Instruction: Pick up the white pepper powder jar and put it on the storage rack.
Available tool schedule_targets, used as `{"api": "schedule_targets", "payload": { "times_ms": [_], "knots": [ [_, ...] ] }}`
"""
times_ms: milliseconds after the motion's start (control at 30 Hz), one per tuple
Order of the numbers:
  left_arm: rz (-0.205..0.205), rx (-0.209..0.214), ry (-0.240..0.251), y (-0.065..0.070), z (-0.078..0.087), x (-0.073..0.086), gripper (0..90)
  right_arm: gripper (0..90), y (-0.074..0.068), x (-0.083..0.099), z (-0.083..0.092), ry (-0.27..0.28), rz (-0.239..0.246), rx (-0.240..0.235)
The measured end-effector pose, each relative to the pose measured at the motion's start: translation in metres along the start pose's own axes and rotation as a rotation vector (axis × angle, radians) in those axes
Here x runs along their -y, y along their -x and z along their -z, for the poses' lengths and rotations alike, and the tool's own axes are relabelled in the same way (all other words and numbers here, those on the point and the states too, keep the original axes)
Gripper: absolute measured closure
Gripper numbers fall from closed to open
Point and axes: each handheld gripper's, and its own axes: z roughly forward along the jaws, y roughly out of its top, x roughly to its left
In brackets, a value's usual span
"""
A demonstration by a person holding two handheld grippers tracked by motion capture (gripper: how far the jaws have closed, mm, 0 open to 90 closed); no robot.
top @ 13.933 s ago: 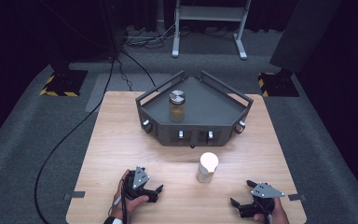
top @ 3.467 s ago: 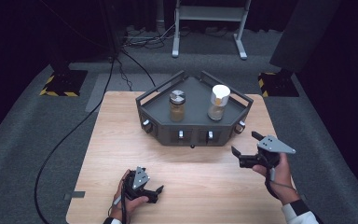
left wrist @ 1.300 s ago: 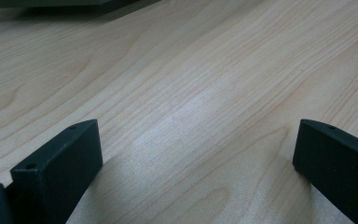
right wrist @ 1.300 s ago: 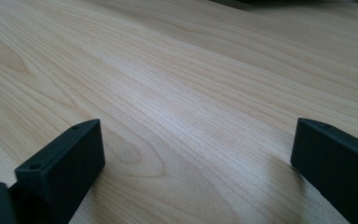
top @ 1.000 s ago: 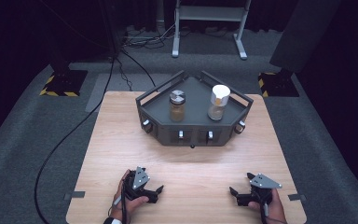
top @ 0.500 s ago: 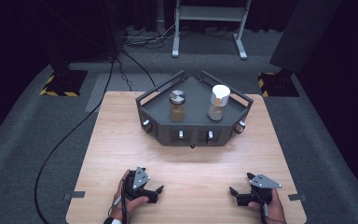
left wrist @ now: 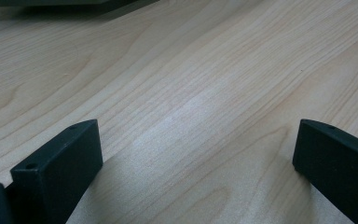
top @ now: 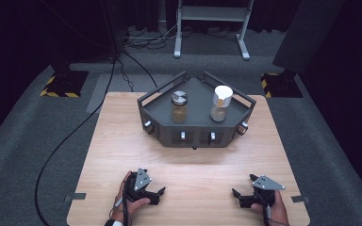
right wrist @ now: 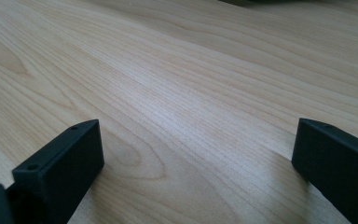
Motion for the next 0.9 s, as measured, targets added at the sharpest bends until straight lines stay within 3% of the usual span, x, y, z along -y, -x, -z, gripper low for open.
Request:
{"api": "schedule_targets", "payload": {
  "times_ms": [900],
  "knots": [
    [-0.009,-0.002,0.001,0.0008,0.0,0.0,1.4,1.6,-0.0001,0.0,0.0,0.0,0.0,0.001]
  ]
}}
